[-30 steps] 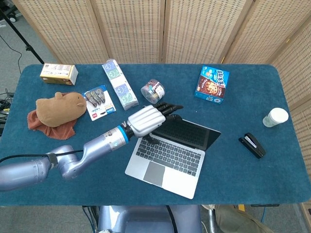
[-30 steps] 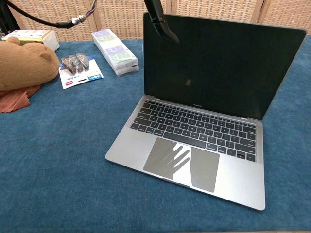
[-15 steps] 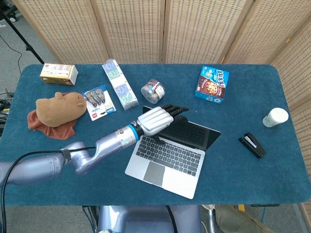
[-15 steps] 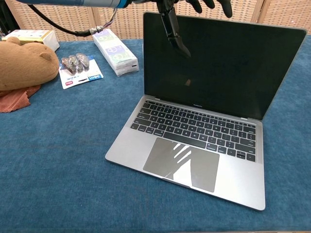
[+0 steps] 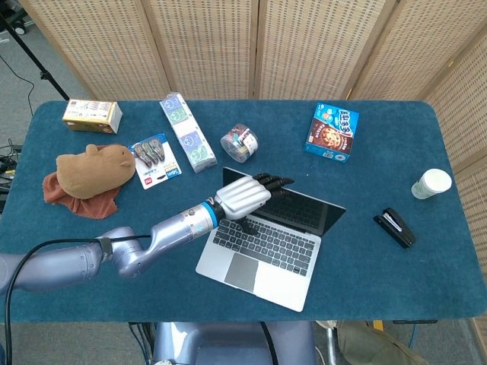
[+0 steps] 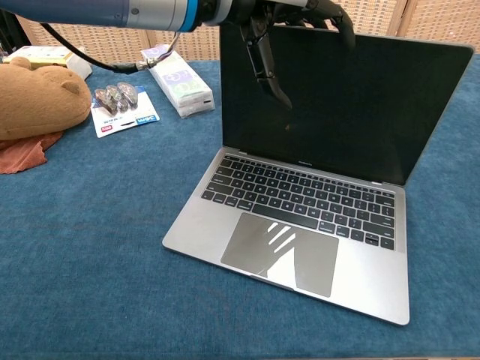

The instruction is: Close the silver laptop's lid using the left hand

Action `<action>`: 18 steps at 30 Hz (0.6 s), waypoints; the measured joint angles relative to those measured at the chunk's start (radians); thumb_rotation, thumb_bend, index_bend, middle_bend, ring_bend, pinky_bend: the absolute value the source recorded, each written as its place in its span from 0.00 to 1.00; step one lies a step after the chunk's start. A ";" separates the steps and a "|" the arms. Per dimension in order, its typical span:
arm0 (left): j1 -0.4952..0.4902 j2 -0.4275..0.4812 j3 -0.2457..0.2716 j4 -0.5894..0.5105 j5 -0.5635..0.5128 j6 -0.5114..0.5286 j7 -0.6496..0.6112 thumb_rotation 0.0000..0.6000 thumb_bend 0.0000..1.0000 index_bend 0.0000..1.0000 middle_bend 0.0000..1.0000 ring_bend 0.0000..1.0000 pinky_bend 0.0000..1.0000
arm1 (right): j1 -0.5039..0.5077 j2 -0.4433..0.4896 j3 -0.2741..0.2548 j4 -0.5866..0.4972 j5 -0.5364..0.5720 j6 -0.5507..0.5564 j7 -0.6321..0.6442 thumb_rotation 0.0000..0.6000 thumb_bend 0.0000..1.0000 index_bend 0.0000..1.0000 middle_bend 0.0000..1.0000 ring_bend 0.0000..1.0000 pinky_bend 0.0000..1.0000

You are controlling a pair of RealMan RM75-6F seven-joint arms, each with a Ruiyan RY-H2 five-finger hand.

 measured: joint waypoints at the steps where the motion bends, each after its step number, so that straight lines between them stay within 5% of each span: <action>1: 0.001 0.008 0.001 -0.012 -0.005 -0.002 0.004 1.00 0.12 0.20 0.06 0.08 0.11 | 0.000 0.000 0.000 -0.001 -0.003 0.000 -0.003 1.00 0.19 0.00 0.00 0.00 0.00; 18: -0.008 0.150 0.017 -0.206 -0.149 -0.072 0.046 1.00 0.12 0.20 0.06 0.08 0.11 | -0.006 0.002 -0.002 -0.016 -0.030 0.013 -0.029 1.00 0.19 0.00 0.00 0.00 0.00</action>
